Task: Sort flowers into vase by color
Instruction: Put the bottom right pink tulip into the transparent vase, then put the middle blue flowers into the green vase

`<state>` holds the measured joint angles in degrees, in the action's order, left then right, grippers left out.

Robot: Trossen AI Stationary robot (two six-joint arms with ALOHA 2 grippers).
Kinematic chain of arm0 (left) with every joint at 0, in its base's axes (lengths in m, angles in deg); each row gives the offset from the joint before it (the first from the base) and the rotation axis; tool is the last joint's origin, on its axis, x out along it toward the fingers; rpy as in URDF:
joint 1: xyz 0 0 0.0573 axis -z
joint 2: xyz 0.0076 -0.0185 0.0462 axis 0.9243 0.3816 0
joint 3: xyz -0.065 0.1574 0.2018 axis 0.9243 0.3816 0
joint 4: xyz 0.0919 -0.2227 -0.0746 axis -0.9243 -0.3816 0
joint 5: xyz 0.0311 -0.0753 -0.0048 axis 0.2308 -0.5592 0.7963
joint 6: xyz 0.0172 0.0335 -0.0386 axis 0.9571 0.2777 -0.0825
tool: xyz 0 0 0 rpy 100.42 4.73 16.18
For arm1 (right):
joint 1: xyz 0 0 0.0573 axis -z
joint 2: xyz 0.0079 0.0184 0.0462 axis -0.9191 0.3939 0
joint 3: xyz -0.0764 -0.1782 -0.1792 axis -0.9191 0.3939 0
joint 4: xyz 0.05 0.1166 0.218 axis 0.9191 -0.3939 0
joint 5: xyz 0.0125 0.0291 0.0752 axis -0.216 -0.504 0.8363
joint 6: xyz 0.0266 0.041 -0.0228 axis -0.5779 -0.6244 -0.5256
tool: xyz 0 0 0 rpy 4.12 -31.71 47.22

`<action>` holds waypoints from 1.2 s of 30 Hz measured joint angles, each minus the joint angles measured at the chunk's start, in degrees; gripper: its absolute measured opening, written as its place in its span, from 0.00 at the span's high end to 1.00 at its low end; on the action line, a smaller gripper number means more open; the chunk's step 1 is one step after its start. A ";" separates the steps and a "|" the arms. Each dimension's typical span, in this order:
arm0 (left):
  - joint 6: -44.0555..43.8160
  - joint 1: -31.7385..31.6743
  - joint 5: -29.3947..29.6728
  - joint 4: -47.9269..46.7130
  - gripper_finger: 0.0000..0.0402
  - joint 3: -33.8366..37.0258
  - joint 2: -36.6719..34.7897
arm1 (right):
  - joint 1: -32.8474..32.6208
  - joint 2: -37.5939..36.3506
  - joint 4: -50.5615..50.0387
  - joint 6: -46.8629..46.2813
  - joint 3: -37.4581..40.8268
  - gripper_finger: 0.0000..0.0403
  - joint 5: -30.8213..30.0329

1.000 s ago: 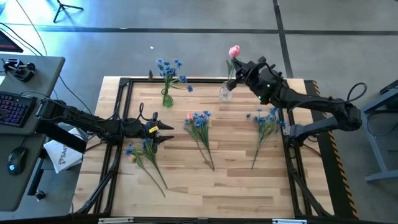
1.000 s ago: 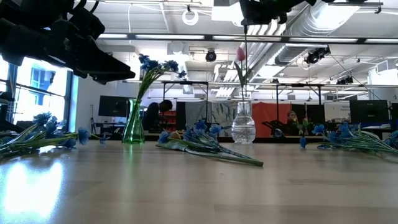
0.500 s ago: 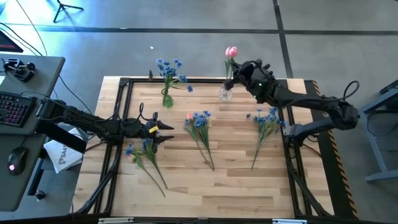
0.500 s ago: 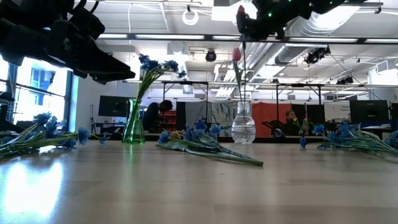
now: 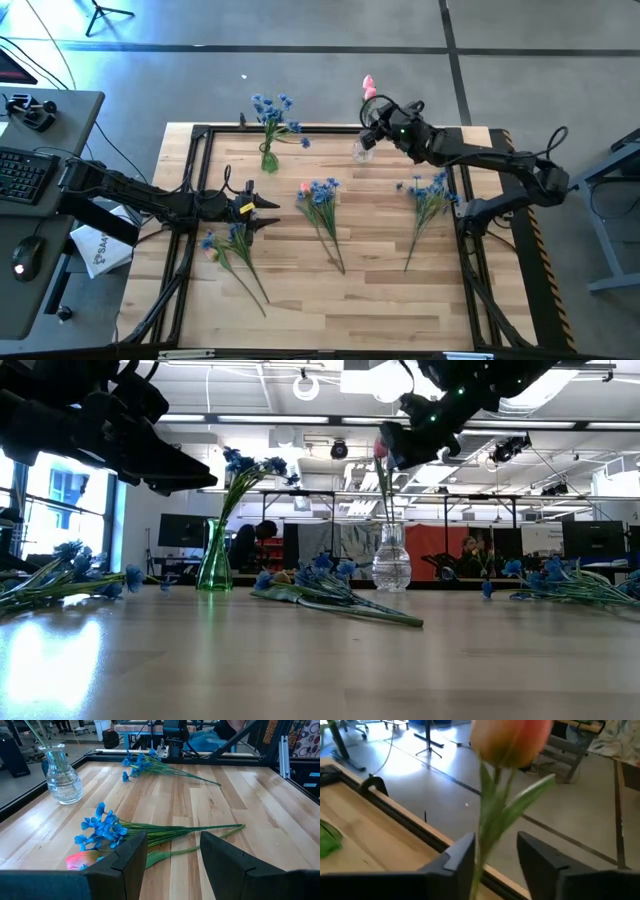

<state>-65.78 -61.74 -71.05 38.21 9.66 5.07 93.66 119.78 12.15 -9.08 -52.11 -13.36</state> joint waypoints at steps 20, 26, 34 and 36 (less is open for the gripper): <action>-0.49 0.02 0.00 1.23 0.58 -0.02 0.01 | -16.31 -8.36 -29.51 -20.14 0.00 0.52 6.18; -0.64 0.02 0.00 1.46 0.58 -0.02 0.00 | -28.96 1.89 -27.45 -28.03 0.00 0.53 -4.21; -0.60 0.02 0.00 3.13 0.58 -0.19 0.02 | -36.91 20.69 -20.79 -37.79 0.00 0.53 -8.09; -0.60 -0.01 0.00 3.93 0.58 -0.38 0.02 | -37.53 23.66 -19.13 -38.97 0.00 0.53 -6.81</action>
<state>-66.38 -61.74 -71.05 42.14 9.28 5.09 56.14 143.44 -6.99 -48.05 -52.11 -20.17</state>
